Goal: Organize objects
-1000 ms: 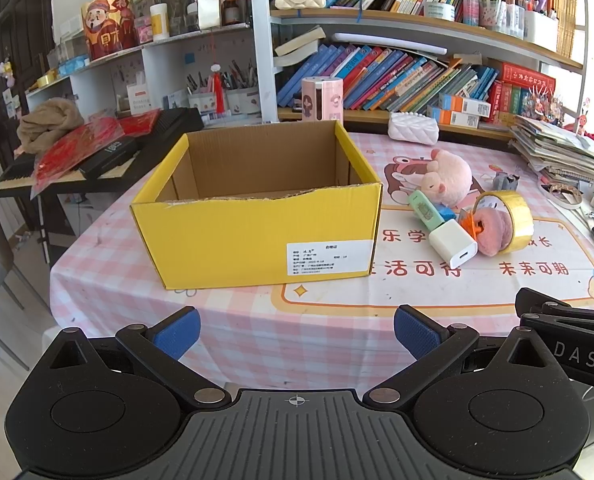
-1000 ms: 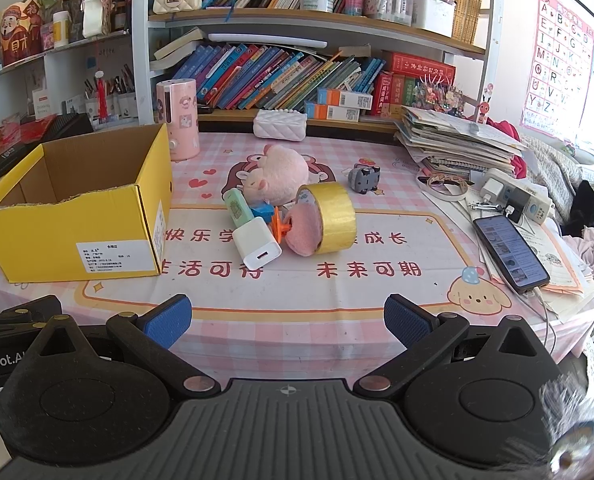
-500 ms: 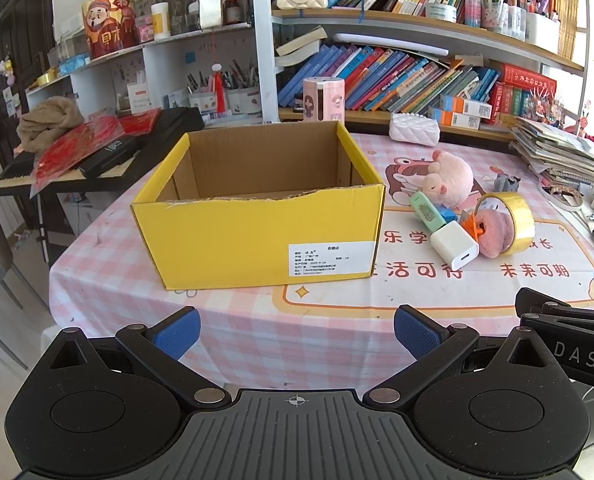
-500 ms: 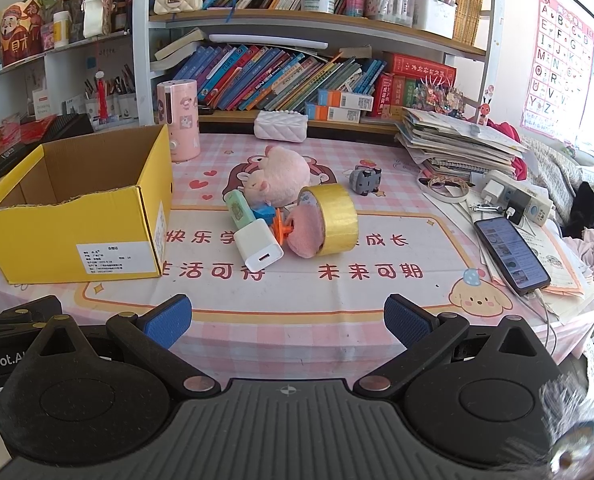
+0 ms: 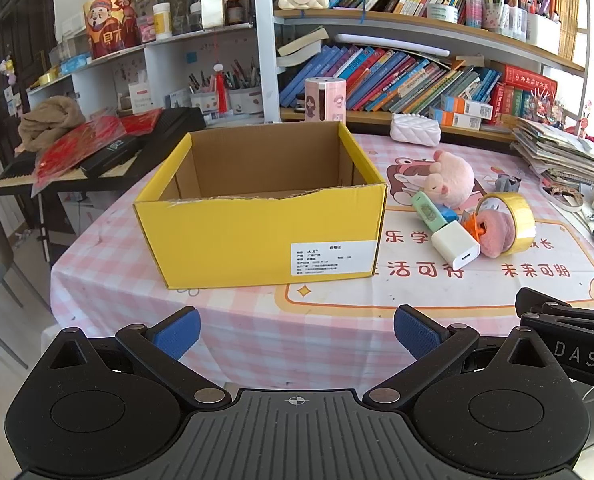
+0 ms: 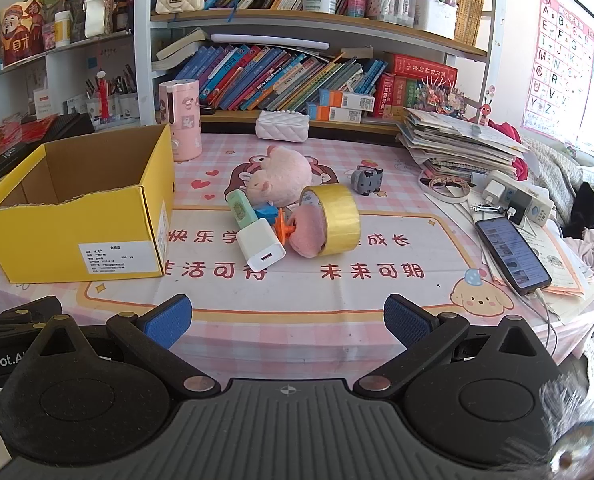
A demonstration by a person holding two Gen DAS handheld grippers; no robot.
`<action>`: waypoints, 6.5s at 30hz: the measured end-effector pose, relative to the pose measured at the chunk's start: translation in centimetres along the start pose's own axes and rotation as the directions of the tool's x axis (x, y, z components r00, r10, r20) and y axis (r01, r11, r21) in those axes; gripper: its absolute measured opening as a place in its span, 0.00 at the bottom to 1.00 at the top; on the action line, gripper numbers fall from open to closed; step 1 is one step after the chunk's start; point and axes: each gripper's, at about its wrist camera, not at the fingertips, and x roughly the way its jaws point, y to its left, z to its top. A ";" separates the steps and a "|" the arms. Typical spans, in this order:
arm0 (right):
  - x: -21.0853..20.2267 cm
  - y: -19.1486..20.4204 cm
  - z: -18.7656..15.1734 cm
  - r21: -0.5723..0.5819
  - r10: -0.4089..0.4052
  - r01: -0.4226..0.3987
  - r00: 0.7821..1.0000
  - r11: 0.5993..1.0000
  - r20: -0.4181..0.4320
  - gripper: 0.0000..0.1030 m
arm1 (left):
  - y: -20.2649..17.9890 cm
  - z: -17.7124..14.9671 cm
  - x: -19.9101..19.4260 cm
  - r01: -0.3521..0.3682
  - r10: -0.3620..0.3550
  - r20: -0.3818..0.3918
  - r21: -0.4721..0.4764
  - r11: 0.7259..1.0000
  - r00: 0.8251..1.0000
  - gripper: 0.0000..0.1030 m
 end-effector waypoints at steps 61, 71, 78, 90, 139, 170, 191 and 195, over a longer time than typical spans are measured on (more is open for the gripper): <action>6.0 -2.4 3.1 -0.036 0.033 -0.035 0.998 0.999 -0.050 0.97 | -3.2 2.6 4.7 -0.008 0.008 -0.052 -0.007 1.000 0.999 1.00; 6.0 -2.3 3.1 -0.034 0.021 -0.022 0.999 0.999 -0.045 0.97 | -3.2 2.7 4.9 0.001 -0.001 -0.048 -0.005 1.000 0.999 1.00; 6.2 -2.5 3.2 -0.033 0.013 -0.015 0.999 0.999 -0.045 0.96 | -3.5 3.0 5.2 0.011 -0.011 -0.048 -0.001 1.000 0.999 1.00; 8.4 -3.5 4.2 -0.060 0.058 -0.061 0.996 0.996 -0.062 0.86 | -5.5 3.9 7.0 0.003 -0.003 -0.068 -0.007 1.000 0.998 0.99; 18.8 -17.0 10.7 -0.056 0.206 -0.210 0.976 0.976 -0.069 0.38 | -17.1 6.9 15.5 0.040 -0.063 -0.209 -0.112 0.993 0.976 0.72; 17.7 -15.3 10.4 -0.066 0.191 -0.195 0.980 0.979 -0.051 0.38 | -15.0 9.4 13.6 0.137 -0.151 -0.085 -0.153 0.979 0.985 0.40; 8.2 -2.2 5.5 -0.142 0.248 -0.257 0.966 0.956 -0.077 0.38 | -2.1 4.1 5.5 0.164 -0.169 -0.016 -0.173 0.971 0.985 0.40; 6.7 0.7 4.1 -0.156 0.273 -0.288 0.956 0.945 -0.108 0.38 | 0.8 2.6 4.1 0.134 -0.142 -0.031 -0.190 0.973 0.989 0.40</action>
